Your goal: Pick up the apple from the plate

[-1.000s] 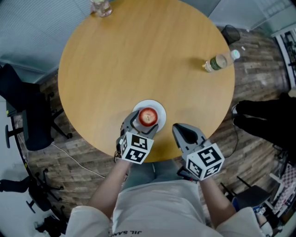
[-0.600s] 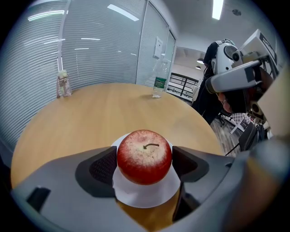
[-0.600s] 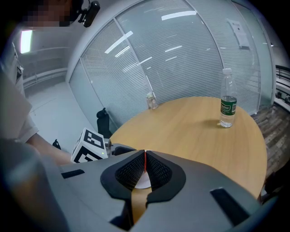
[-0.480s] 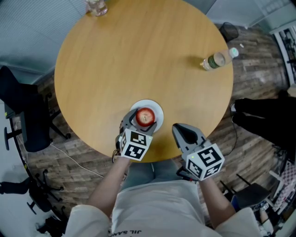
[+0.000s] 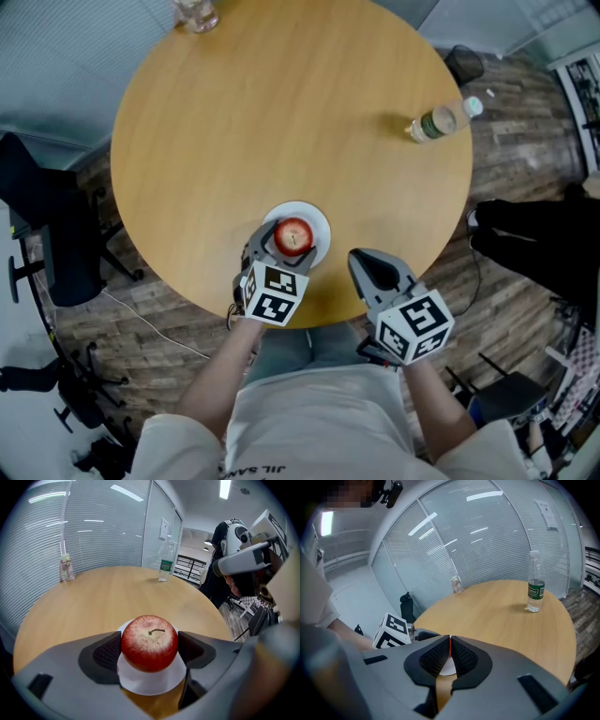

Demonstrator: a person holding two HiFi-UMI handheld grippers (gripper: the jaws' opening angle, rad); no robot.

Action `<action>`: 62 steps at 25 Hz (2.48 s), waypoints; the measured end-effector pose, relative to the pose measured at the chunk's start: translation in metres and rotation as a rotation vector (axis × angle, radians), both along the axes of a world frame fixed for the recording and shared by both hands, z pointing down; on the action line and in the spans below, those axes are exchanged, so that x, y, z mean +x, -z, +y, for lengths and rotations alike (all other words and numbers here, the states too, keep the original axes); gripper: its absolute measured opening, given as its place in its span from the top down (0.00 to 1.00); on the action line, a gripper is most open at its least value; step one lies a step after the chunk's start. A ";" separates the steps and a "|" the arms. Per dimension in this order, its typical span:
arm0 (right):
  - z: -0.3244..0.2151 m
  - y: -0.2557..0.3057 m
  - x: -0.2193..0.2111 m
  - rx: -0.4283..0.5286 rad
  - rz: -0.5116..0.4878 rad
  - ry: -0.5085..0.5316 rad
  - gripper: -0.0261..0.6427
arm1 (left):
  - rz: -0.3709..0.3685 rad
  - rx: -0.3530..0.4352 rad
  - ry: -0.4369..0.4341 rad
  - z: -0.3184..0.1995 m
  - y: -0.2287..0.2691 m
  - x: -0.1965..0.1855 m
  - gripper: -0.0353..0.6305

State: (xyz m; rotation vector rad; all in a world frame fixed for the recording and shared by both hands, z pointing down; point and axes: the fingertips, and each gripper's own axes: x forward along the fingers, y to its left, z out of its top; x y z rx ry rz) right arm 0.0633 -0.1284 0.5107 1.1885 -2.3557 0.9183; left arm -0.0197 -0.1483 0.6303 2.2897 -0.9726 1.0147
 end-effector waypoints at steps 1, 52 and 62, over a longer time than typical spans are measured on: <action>-0.001 0.000 -0.001 0.001 0.000 0.000 0.91 | 0.000 0.001 0.000 -0.001 0.000 -0.001 0.38; 0.033 0.107 0.005 0.271 0.004 0.023 0.91 | 0.203 0.319 0.129 0.073 0.203 -0.036 0.38; 0.041 0.114 0.004 0.292 0.024 0.033 0.91 | 0.239 0.342 0.138 0.080 0.216 -0.039 0.38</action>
